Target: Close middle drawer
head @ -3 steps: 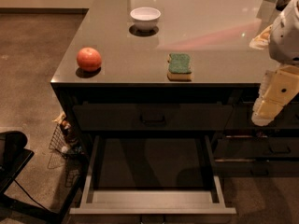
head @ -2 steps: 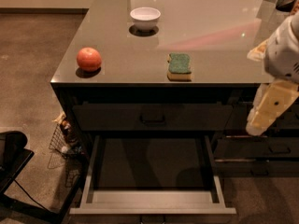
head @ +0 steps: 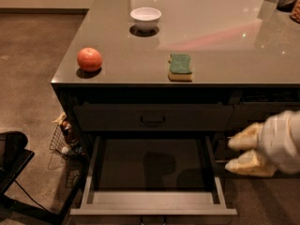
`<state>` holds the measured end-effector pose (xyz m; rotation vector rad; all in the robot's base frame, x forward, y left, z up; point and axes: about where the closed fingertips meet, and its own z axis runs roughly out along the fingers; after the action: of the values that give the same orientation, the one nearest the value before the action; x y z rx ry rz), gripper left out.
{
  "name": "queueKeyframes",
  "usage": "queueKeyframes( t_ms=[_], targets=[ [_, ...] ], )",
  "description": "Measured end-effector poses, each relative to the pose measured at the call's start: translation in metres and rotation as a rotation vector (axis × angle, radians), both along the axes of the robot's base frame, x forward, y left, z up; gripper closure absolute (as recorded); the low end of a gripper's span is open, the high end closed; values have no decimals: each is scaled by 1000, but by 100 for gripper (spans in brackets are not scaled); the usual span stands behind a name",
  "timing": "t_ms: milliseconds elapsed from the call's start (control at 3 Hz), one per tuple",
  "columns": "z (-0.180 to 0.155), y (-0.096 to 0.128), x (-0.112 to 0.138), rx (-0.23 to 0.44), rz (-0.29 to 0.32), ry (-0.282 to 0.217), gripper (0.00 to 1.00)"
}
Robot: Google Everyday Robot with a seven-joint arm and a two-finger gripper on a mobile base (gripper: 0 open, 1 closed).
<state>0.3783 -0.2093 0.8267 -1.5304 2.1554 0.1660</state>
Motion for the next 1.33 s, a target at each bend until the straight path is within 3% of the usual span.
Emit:
queueKeyframes(
  t_ms=[667, 1000, 1333],
  targets=[
    [-153, 2, -50, 149, -115, 31, 96],
    [-160, -6, -40, 133, -154, -13, 100],
    [-158, -6, -40, 132, -154, -15, 100]
  ],
)
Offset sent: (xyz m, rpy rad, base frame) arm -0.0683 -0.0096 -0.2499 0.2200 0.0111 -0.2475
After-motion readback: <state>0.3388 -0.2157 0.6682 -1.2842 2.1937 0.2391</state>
